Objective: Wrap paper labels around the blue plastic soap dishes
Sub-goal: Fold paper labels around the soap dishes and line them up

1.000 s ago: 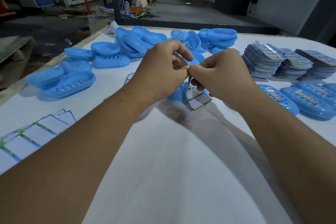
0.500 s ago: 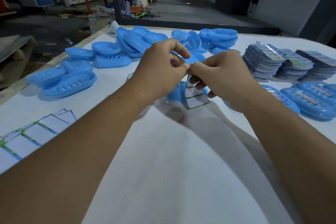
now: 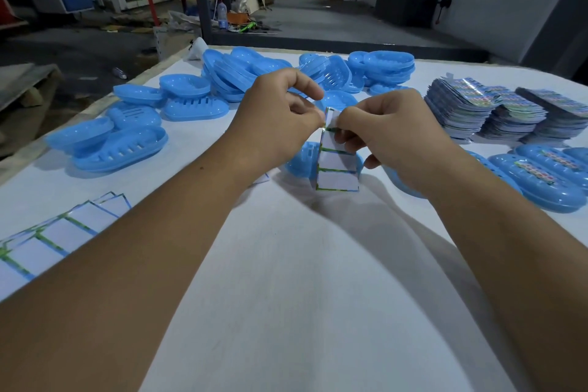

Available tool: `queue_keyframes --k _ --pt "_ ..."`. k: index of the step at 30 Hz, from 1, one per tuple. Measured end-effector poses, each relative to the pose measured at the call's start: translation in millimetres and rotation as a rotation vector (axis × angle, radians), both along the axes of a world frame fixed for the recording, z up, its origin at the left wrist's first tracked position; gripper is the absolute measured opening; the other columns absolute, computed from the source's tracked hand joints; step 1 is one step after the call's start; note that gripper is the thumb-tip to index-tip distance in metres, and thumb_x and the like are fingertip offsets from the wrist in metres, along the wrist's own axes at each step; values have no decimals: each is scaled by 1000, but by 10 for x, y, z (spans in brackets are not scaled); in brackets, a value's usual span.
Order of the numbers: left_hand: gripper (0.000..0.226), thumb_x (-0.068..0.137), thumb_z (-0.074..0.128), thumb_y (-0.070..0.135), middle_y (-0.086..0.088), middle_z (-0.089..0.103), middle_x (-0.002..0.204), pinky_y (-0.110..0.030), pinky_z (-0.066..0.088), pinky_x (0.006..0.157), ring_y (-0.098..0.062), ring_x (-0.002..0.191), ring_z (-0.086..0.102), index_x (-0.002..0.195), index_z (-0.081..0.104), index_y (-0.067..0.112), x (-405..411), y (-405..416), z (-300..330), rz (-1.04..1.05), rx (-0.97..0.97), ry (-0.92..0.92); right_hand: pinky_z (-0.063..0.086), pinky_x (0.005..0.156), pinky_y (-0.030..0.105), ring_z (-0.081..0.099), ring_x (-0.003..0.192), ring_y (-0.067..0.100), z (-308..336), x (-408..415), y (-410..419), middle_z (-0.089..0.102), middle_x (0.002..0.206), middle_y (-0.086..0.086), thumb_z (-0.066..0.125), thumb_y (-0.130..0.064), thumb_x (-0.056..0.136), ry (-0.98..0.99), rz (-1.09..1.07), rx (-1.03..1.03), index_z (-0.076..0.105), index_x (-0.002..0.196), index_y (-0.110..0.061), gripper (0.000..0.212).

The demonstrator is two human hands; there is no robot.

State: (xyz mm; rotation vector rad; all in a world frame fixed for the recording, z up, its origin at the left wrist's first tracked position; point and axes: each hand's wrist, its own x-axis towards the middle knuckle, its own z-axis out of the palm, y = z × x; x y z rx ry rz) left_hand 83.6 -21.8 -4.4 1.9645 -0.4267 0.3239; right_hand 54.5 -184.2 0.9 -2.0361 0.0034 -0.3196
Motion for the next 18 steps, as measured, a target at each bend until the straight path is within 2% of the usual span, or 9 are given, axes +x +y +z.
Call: queue_keyframes --k 3,6,9,14,18 --pt "19 83 74 13 8 75 72 -21 52 67 -11 76 70 89 63 28 6 17 18 32 -4 15 44 41 17 63 55 5 10 -4 -3 72 63 -1 65 -18 84 11 -9 30 72 67 -8 22" --pt "18 83 73 14 9 75 72 -23 49 67 -8 72 69 90 63 28 15 38 21 50 6 33 42 40 16 63 54 5 10 -1 -13 71 62 -2 67 -19 85 25 -19 43 71 68 -7 22" --pt "19 83 72 13 2 74 72 -24 43 60 -2 57 59 87 62 29 45 75 21 80 24 28 42 41 16 60 52 5 4 8 -35 71 63 -2 69 -21 85 30 -39 48 70 70 -4 24" --pt "24 82 69 14 5 68 73 -26 38 57 1 49 48 83 52 31 112 157 22 133 101 36 42 41 16 58 52 2 9 22 -70 72 64 -2 65 -21 83 50 -66 68 72 67 -13 19" --pt "26 82 65 16 3 64 78 -29 39 60 -11 62 50 81 43 29 151 199 11 157 177 43 41 39 15 57 50 3 2 33 -81 73 64 -1 65 -24 81 72 -91 69 72 66 -13 20"
